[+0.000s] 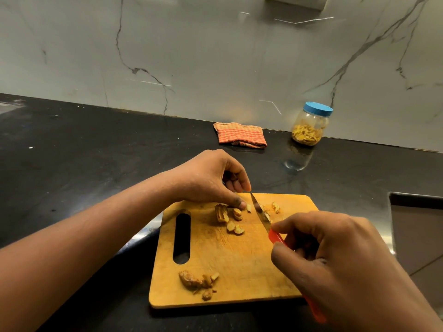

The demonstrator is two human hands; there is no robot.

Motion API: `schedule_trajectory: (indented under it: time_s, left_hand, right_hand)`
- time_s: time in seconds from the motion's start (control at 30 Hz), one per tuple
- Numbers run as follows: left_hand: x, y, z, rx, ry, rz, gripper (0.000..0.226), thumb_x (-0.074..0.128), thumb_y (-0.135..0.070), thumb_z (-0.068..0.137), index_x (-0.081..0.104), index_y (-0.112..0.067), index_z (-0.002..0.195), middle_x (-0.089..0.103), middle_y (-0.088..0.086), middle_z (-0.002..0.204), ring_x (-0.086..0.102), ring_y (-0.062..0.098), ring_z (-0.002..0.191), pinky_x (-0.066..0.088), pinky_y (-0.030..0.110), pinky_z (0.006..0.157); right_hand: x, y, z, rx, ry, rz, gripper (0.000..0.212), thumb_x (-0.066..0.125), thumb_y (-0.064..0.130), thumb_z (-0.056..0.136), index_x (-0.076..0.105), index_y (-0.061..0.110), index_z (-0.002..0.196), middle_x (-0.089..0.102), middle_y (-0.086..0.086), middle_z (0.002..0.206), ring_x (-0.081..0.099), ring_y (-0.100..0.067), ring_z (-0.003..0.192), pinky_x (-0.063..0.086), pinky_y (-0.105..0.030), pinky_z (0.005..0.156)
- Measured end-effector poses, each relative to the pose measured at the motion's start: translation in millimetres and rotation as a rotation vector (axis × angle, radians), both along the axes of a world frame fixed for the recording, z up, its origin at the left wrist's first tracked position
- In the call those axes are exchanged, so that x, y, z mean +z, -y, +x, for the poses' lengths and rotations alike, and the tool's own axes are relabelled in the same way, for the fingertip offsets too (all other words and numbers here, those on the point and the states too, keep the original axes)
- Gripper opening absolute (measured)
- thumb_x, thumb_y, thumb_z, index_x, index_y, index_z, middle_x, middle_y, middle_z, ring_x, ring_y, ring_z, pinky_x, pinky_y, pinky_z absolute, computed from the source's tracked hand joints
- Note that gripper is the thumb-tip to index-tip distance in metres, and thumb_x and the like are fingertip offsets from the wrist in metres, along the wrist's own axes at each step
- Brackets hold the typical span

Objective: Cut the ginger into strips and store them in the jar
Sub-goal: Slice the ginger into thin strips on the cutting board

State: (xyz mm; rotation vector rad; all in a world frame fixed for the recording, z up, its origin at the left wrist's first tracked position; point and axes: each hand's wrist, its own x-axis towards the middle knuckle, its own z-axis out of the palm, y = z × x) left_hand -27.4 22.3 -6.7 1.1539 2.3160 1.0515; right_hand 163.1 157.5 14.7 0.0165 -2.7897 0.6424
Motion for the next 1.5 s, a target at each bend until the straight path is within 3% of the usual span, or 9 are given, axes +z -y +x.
schedule_trajectory:
  time_s: [0.53,0.93,1.2,1.5]
  left_hand:
    - [-0.3,0.7,0.3,-0.007,0.000,0.015,0.029,0.085,-0.025,0.072,0.073,-0.026,0.099,0.069,-0.010,0.086,0.067,0.001,0.083,0.058,0.017,0.076]
    - [-0.5,0.0,1.2,-0.008,0.004,0.010,0.028,0.086,-0.026,0.072,0.075,-0.022,0.098,0.071,-0.009,0.085,0.067,0.000,0.079,0.054,0.011,0.069]
    - [-0.1,-0.9,1.4,-0.011,0.029,0.005,0.024,0.084,-0.023,0.074,0.076,-0.021,0.096,0.073,-0.008,0.084,0.069,0.002,0.079,0.053,0.011,0.066]
    - [-0.8,0.3,-0.9,-0.006,0.002,0.002,0.023,0.082,-0.021,0.076,0.075,-0.026,0.097,0.072,-0.012,0.088,0.068,0.001,0.085,0.054,0.012,0.071]
  right_hand:
    - [2.5,6.4,-2.8,-0.020,0.021,0.013,0.040,0.052,0.049,0.069,0.072,0.034,0.101,0.058,0.018,0.067,0.050,0.015,0.087,0.041,-0.007,0.061]
    - [0.4,6.8,-4.0,-0.020,0.014,0.062,0.041,0.049,0.052,0.068,0.070,0.034,0.099,0.059,0.017,0.070,0.050,0.010,0.088,0.043,-0.013,0.059]
    - [4.7,9.3,-3.2,-0.017,0.045,0.066,0.044,0.047,0.052,0.068,0.069,0.034,0.102,0.059,0.016,0.073,0.056,0.000,0.075,0.046,-0.015,0.064]
    - [4.3,-0.2,-2.1,0.031,0.065,0.121,0.032,0.054,0.048,0.077,0.070,0.034,0.101,0.056,0.015,0.073,0.054,-0.002,0.075,0.040,-0.015,0.060]
